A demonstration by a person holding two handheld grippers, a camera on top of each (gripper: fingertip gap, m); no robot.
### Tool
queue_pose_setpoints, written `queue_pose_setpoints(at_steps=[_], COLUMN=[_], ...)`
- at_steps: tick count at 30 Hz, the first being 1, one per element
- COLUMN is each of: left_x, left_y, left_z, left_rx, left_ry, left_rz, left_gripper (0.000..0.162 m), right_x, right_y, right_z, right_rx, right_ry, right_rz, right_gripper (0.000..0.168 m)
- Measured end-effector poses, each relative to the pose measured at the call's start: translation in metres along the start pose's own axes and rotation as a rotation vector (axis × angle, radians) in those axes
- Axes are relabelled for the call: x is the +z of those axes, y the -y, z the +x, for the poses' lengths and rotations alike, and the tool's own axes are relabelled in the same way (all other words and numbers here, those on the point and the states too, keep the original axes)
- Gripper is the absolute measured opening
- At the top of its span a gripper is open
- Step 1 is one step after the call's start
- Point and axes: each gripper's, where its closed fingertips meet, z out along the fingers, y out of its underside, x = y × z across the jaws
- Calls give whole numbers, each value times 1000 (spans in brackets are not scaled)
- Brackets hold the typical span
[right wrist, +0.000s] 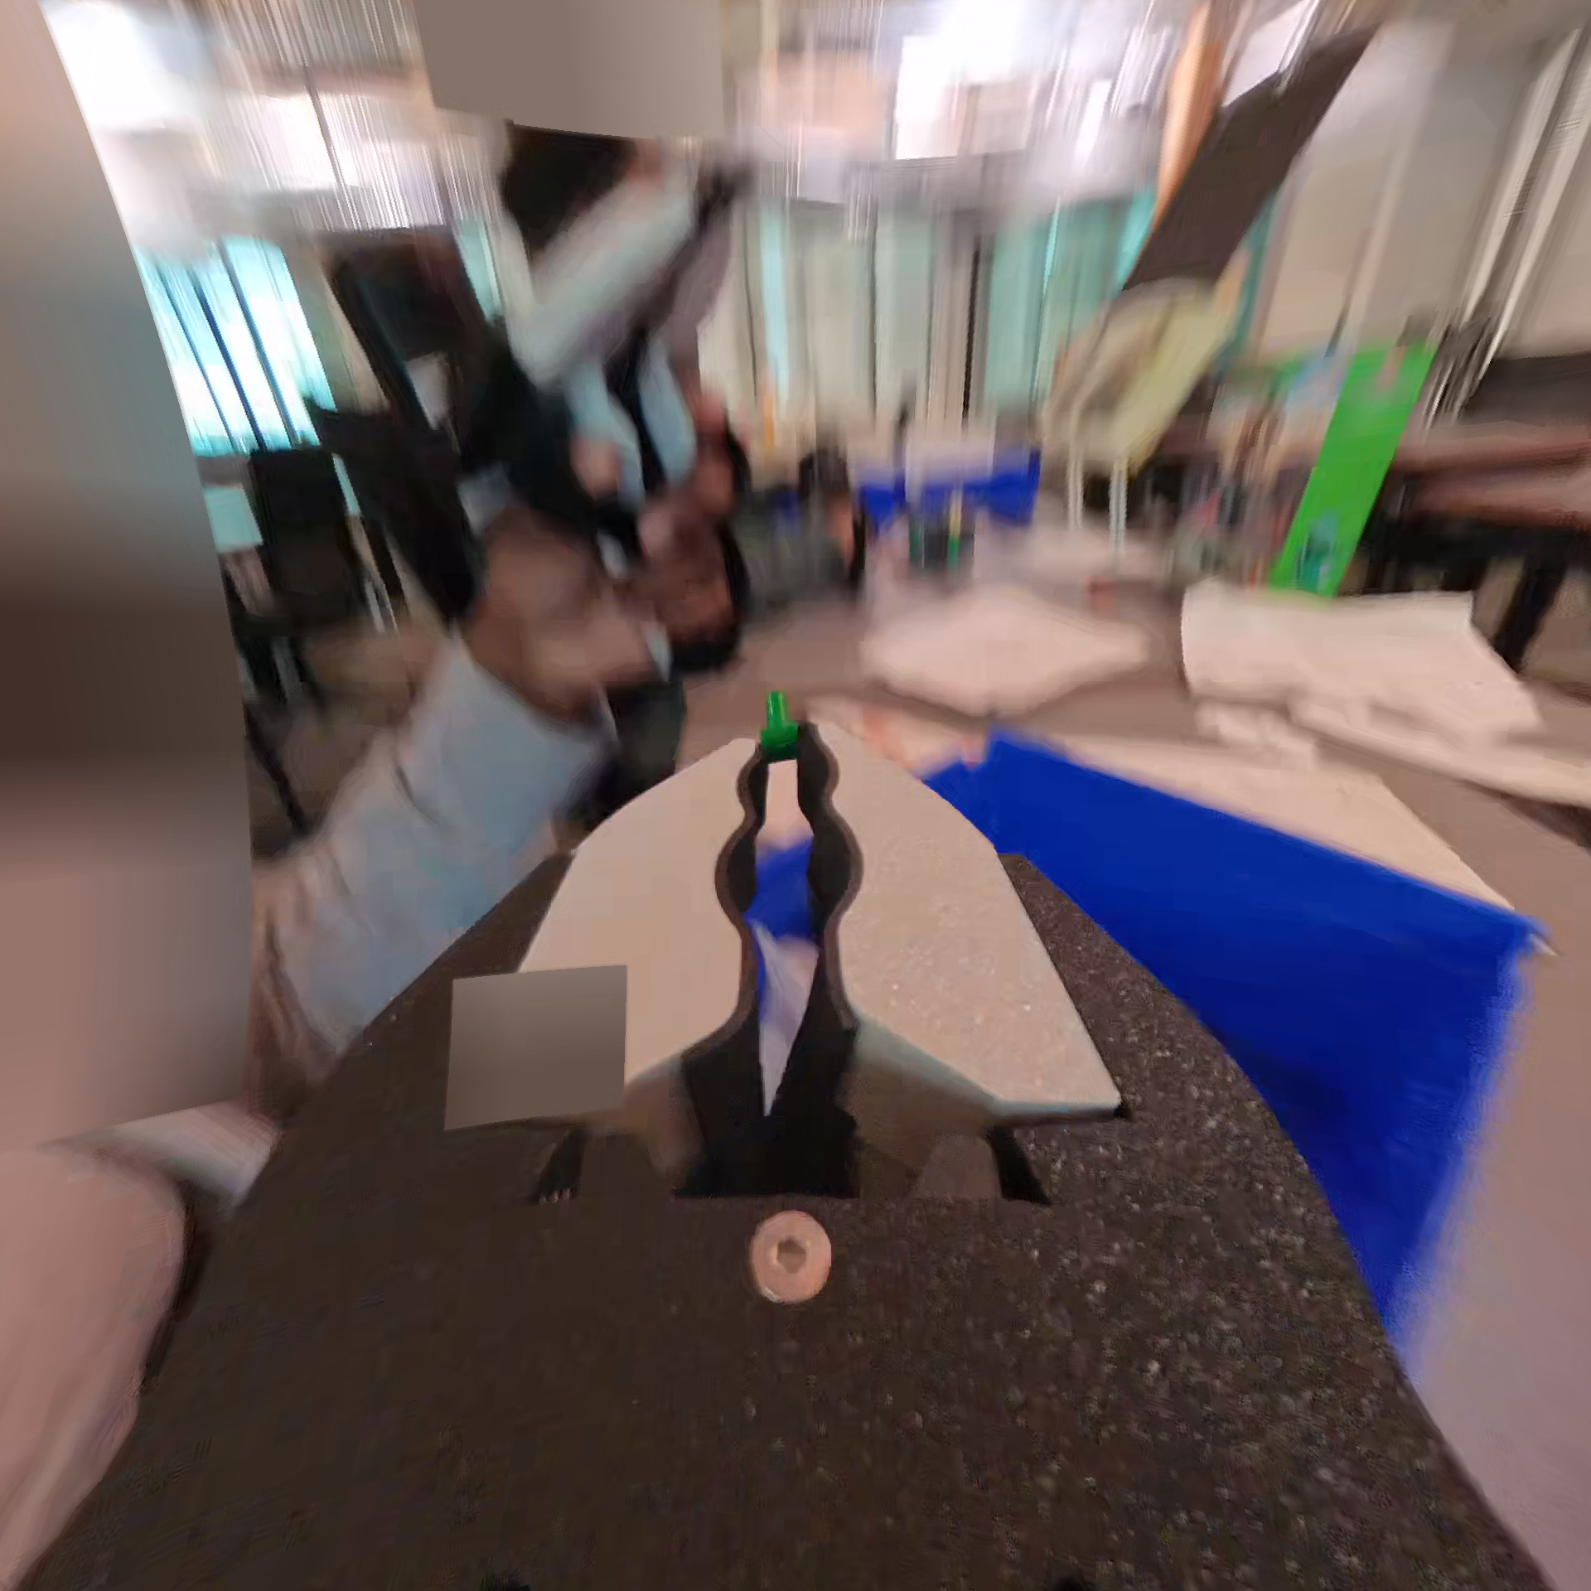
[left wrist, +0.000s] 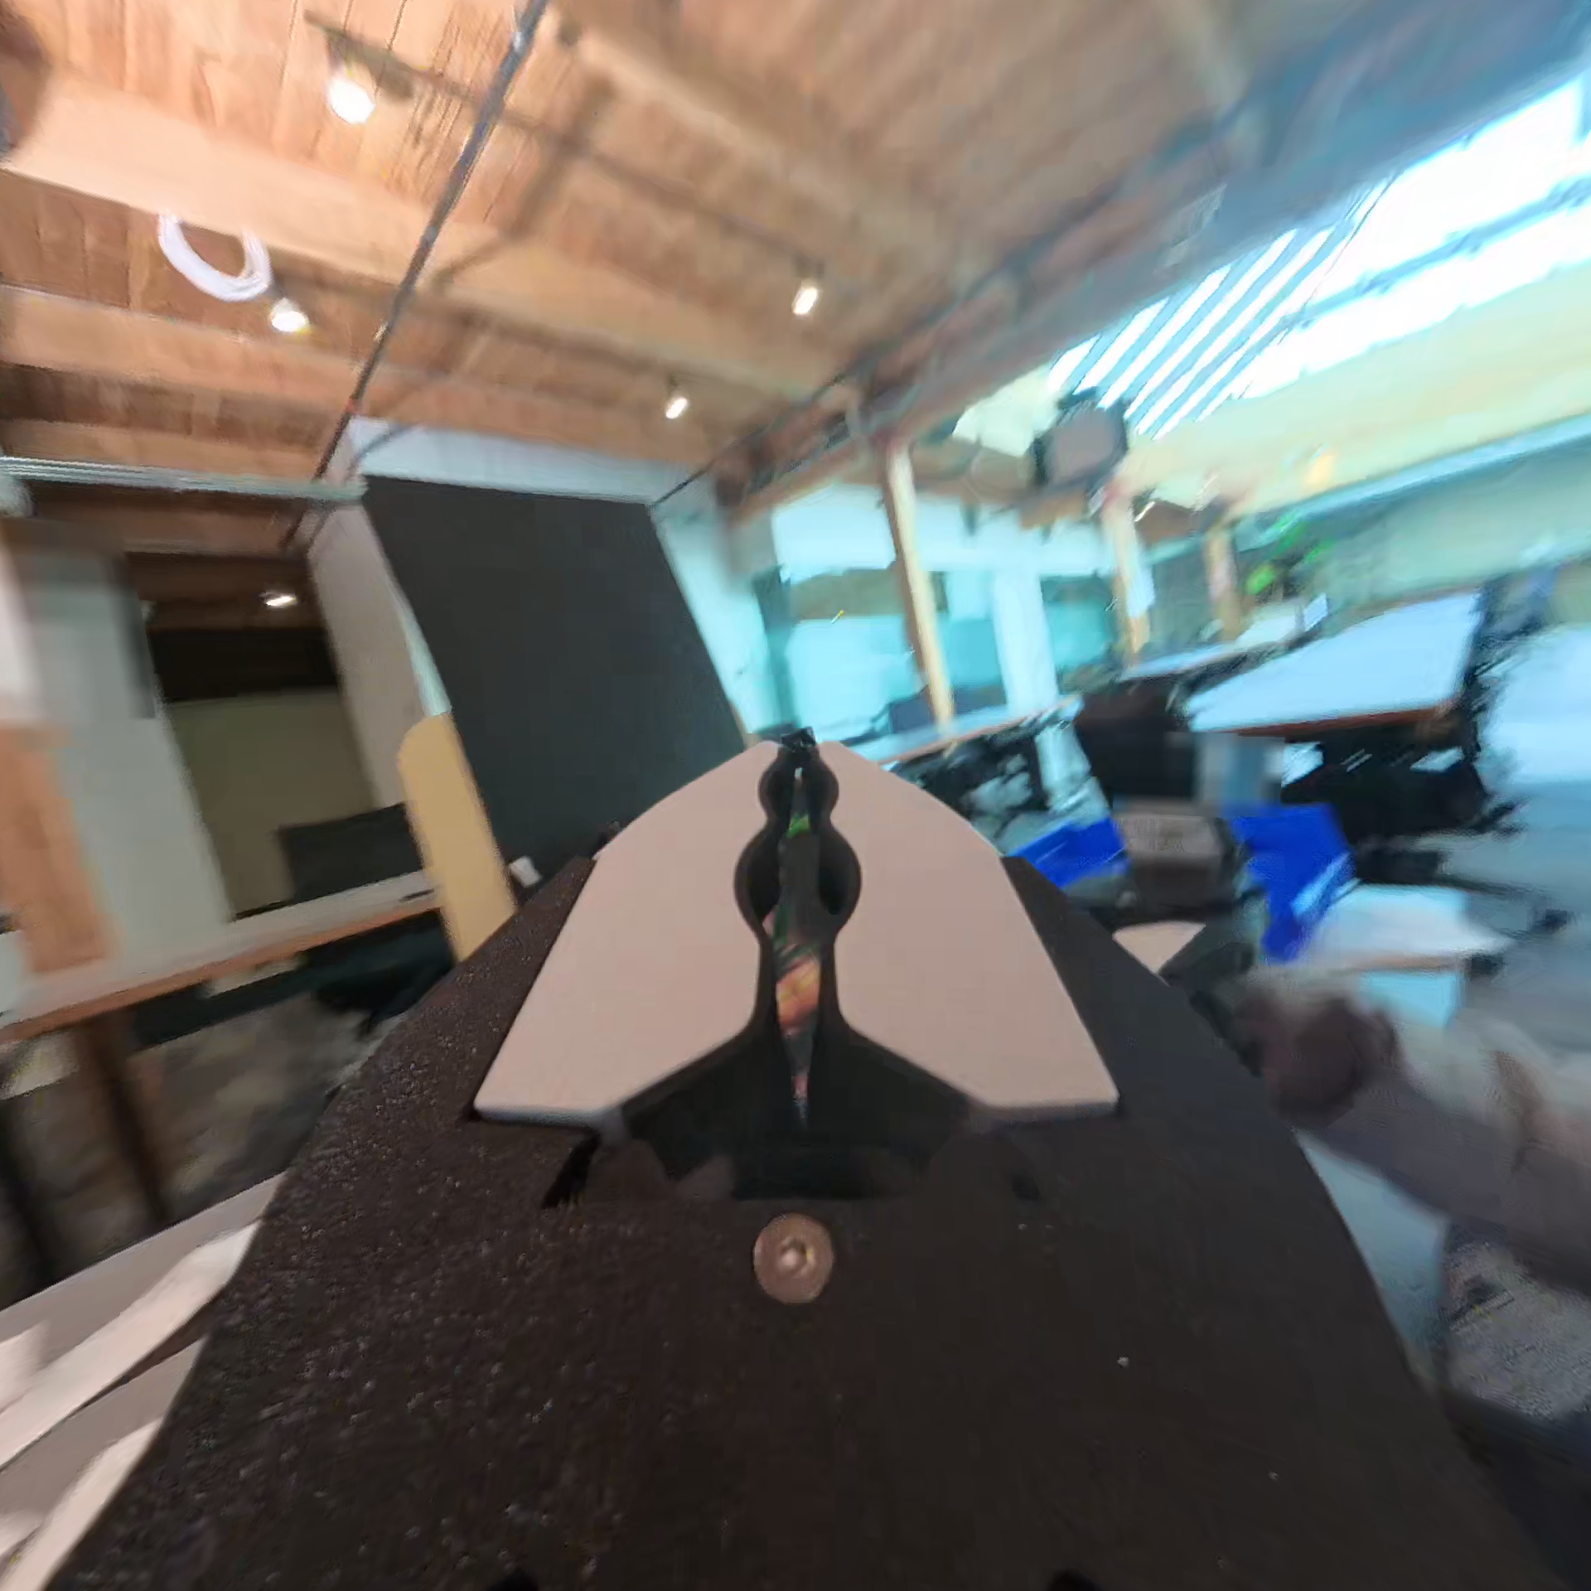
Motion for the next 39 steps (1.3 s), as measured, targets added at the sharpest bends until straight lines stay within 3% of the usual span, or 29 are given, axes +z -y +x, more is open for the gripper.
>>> queue_pose_setpoints(at_steps=[2,5,10,12,18,23,27,33,39], left_x=[-5,-9,-9,-10,-12,-13,-16,-19,-19], left_y=[-8,-16,-16,-16,-14,-14,-16,-27,-40], left_z=[-8,-7,-2,-3,-6,-6,-7,-8,-4], left_rx=[100,135,132,132,132,125,127,101,103], left_ry=[54,60,34,37,40,33,29,5,-23], left_rz=[-117,-215,-224,-225,-215,-213,-235,-294,-362], left_gripper=[2,3,3,3,3,3,3,3,3], right_x=[-10,-22,-9,-8,12,19,20,14,3], right_y=[-29,-53,-80,-95,-91,-105,-111,-112,-115], right_z=[7,18,17,27,36,42,42,33,21], right_rx=[-123,-330,-372,-421,-449,-437,-418,-371,-380], right_ry=[32,80,281,280,285,331,346,416,483], right_rz=[-370,-735,-1041,-1150,-1123,-1240,-1235,-1178,-1159], right_gripper=[7,8,8,8,8,8,27,34,66])
